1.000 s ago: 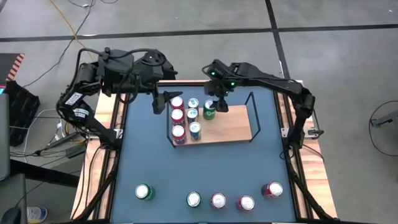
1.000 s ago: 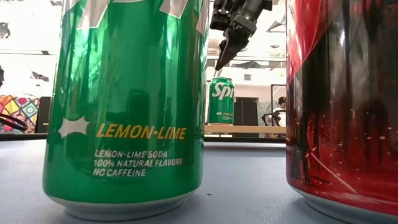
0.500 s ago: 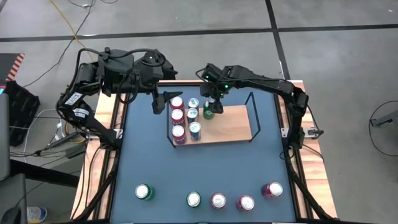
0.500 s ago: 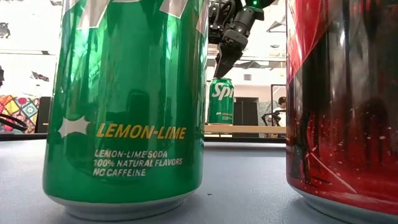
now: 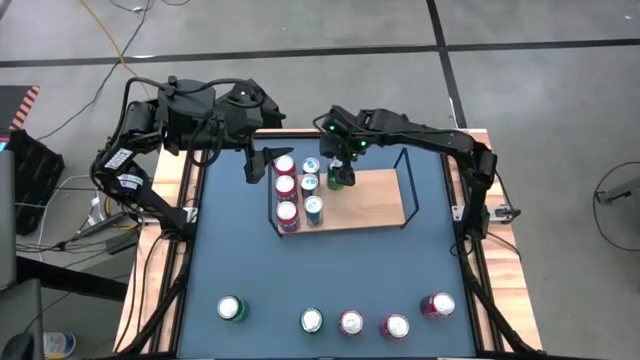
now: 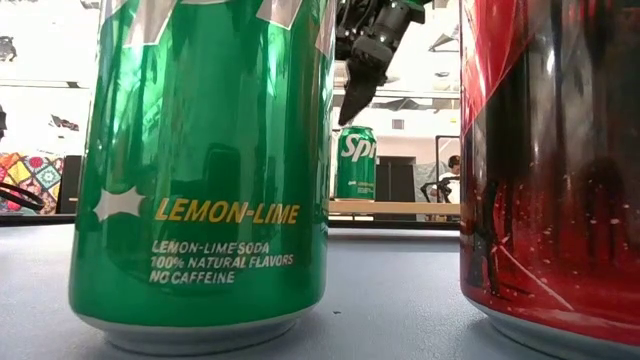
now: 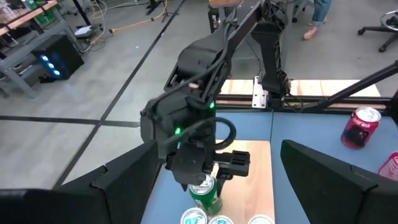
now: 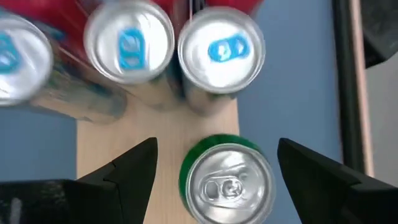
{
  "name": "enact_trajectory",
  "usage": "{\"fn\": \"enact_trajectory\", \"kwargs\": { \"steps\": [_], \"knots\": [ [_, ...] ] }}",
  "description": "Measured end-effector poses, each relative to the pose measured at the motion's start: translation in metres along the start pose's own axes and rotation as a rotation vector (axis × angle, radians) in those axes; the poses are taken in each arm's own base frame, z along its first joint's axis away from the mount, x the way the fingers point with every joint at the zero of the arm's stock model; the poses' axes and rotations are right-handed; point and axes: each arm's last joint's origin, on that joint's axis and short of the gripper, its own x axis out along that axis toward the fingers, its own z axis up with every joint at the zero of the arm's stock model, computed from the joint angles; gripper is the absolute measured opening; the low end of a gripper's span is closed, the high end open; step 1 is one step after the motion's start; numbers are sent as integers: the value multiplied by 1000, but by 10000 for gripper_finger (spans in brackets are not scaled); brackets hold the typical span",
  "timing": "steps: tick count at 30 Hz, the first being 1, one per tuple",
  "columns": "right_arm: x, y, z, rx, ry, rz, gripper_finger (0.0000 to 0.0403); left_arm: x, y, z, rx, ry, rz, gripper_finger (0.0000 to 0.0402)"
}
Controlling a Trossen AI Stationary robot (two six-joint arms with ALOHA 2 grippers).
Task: Place canned beverage on shelf
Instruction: Put the green soda can on the shelf aligned with other green soda can
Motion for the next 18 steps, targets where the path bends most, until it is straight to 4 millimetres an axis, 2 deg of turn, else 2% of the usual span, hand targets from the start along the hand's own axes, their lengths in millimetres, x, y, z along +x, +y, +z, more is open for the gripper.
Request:
{"fn": "enact_trajectory", "kwargs": {
  "steps": [4, 7, 12, 15, 18],
  "knots": [
    [-28, 6, 10, -14, -79, -21, 317, -1, -5, -2, 14, 24, -31, 325],
    [-65, 11, 15, -27, -172, -50, 317, -5, -16, -11, 19, 111, -80, 325],
    [-147, 29, 9, -28, -333, -87, 317, -17, -42, -35, -168, 366, -134, 325],
    [-198, 43, -4, -25, -447, -123, 317, -21, -67, -51, -307, 516, -112, 325],
    [-241, 56, -19, -6, -547, -201, 317, -18, -97, -66, -464, 592, -68, 325]
  ]
}}
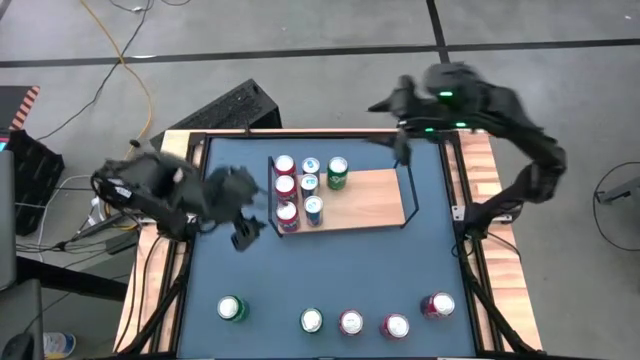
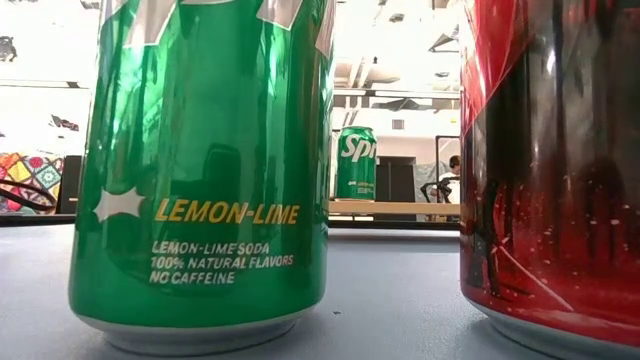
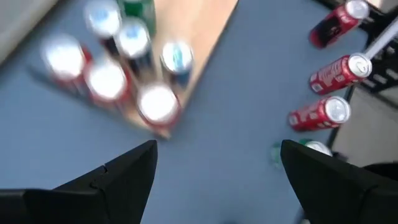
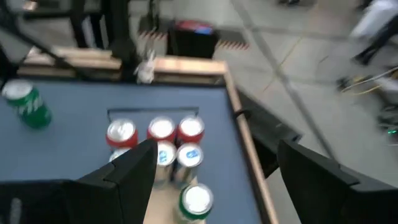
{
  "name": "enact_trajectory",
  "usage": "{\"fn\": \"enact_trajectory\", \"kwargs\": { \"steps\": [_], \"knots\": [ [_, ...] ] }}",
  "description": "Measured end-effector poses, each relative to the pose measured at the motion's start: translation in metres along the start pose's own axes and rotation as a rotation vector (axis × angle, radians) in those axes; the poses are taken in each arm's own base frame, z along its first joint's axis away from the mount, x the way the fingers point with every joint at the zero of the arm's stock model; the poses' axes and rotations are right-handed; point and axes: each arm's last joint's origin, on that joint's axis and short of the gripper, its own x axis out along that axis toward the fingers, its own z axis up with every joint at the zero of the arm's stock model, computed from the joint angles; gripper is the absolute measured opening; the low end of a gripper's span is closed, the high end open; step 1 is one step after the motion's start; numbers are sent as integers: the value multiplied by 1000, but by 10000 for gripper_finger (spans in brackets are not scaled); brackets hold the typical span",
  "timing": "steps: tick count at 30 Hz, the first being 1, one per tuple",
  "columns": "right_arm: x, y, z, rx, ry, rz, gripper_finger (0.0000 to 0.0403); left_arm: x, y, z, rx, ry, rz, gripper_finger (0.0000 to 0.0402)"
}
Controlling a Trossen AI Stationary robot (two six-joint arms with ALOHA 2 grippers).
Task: Place canned beverage on shelf
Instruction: Put the green soda can on the shelf aligned with other green soda can
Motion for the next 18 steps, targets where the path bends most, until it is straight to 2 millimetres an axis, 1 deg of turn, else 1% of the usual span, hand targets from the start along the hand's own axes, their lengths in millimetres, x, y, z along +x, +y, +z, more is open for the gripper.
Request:
{"fn": "enact_trajectory", "kwargs": {
  "steps": [4, 7, 9, 11, 13, 16, 18],
  "knots": [
    [-45, 3, 1, 20, -80, -93, 317, 22, -21, -33, -228, 115, 41, 325],
    [-70, 2, -1, 41, -122, -150, 317, 38, -32, -59, -364, 210, 97, 325],
    [-82, 2, -3, 46, -144, -166, 317, 46, -37, -75, -438, 270, 134, 325],
    [-91, 3, -5, 47, -155, -171, 317, 52, -41, -90, -510, 306, 175, 325],
    [-96, 4, -6, 55, -159, -172, 317, 56, -44, -104, -586, 330, 210, 325],
    [-97, 4, -8, 69, -147, -168, 317, 62, -50, -123, -649, 360, 242, 325],
    [-96, 4, -9, 68, -129, -164, 317, 67, -55, -134, -678, 380, 232, 325]
  ]
}}
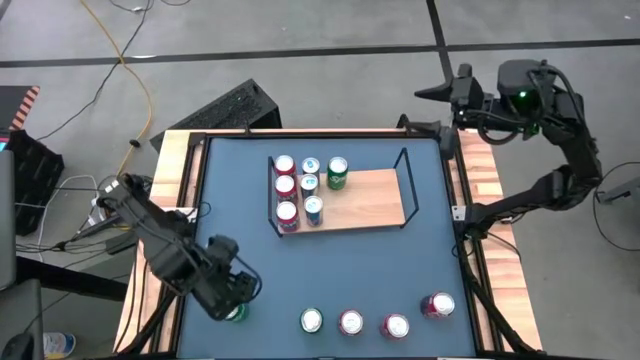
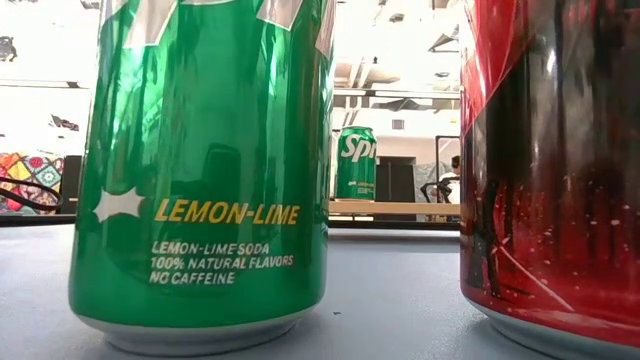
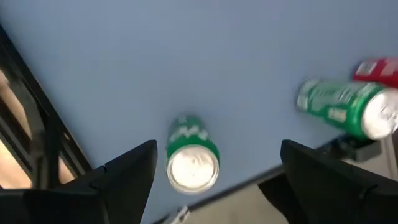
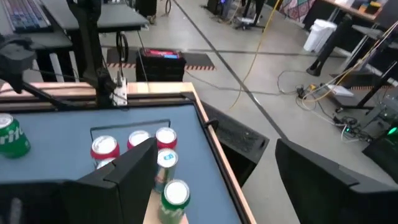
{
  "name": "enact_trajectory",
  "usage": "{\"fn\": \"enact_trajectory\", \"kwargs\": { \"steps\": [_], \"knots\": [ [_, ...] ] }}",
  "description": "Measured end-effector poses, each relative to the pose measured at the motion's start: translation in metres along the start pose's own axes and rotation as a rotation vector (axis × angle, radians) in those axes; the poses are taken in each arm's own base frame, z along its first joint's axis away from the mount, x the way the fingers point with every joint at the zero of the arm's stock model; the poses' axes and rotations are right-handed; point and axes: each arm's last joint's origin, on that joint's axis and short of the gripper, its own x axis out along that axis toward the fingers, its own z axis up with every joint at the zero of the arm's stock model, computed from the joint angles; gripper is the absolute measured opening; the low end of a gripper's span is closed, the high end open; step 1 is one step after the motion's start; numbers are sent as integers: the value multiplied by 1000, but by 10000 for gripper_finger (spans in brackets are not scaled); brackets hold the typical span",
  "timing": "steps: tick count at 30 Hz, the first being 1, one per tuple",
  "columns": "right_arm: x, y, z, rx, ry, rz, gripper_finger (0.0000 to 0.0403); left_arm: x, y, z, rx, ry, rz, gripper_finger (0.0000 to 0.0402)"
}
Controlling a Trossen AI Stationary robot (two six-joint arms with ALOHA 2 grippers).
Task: Place canned beverage on shelf
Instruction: Put the green soda can on the shelf aligned with other green soda can
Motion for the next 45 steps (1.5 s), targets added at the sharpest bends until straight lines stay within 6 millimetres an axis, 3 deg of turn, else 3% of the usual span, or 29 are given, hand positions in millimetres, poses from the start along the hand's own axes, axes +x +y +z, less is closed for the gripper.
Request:
{"fn": "enact_trajectory", "kwargs": {
  "steps": [5, 13, 26, 45],
  "knots": [
    [9, 2, -3, -6, 54, 12, 317, 19, 1, -20, -13, 73, -22, 325],
    [22, 5, -5, -21, 95, 30, 317, 35, 1, -32, 82, 90, -10, 325],
    [22, 5, -5, -21, 101, 33, 317, 80, -14, -53, 172, 164, 125, 325],
    [22, 6, -9, -54, 143, 44, 317, 86, -11, -52, 213, 196, 213, 325]
  ]
}}
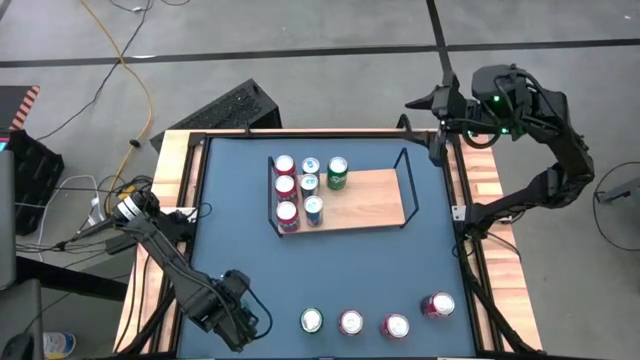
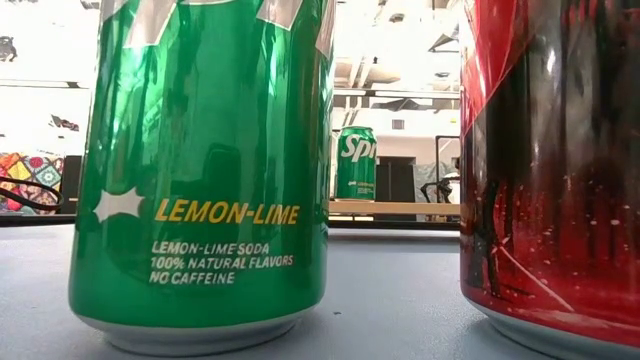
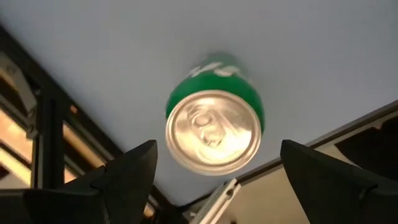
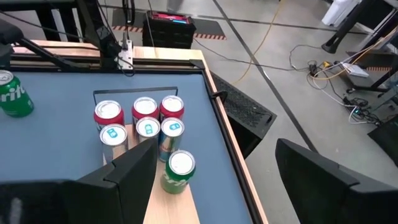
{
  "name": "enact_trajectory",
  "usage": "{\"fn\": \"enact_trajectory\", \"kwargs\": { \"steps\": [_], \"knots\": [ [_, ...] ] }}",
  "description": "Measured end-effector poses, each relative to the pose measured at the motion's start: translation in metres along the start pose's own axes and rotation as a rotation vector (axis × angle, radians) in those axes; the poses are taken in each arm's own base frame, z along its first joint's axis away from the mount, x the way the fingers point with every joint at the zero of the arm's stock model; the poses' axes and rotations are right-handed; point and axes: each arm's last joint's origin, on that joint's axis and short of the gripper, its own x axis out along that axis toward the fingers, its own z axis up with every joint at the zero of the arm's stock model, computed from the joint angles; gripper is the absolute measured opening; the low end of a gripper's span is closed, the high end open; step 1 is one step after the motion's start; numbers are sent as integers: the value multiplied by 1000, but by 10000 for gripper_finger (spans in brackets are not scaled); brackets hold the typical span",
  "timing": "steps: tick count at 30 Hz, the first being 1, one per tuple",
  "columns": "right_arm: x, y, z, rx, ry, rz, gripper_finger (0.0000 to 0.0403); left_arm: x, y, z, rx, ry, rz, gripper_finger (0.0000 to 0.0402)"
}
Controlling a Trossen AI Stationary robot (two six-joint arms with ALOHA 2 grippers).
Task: Place canned beverage on shelf
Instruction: Put the green soda can on the shelf aligned with other green soda can
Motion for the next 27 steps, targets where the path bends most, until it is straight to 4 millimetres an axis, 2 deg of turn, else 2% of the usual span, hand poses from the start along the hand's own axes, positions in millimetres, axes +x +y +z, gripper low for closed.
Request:
{"fn": "enact_trajectory", "kwargs": {
  "steps": [7, 15, 20, 23, 27],
  "knots": [
    [0, 0, -2, -2, 15, 3, 317, 2, 1, 3, 22, -32, 6, 325],
    [0, 0, -2, -23, 20, 4, 317, 28, 1, 3, 53, 49, 0, 325],
    [0, 0, -2, -29, 20, 4, 317, 30, 1, 4, 66, 48, -7, 324],
    [0, 0, -2, -29, 20, 4, 317, 30, 0, 7, 60, 21, -13, 312],
    [1, 1, -3, -32, 27, 6, 317, 29, -3, 11, 67, 2, -40, 274]
  ]
}}
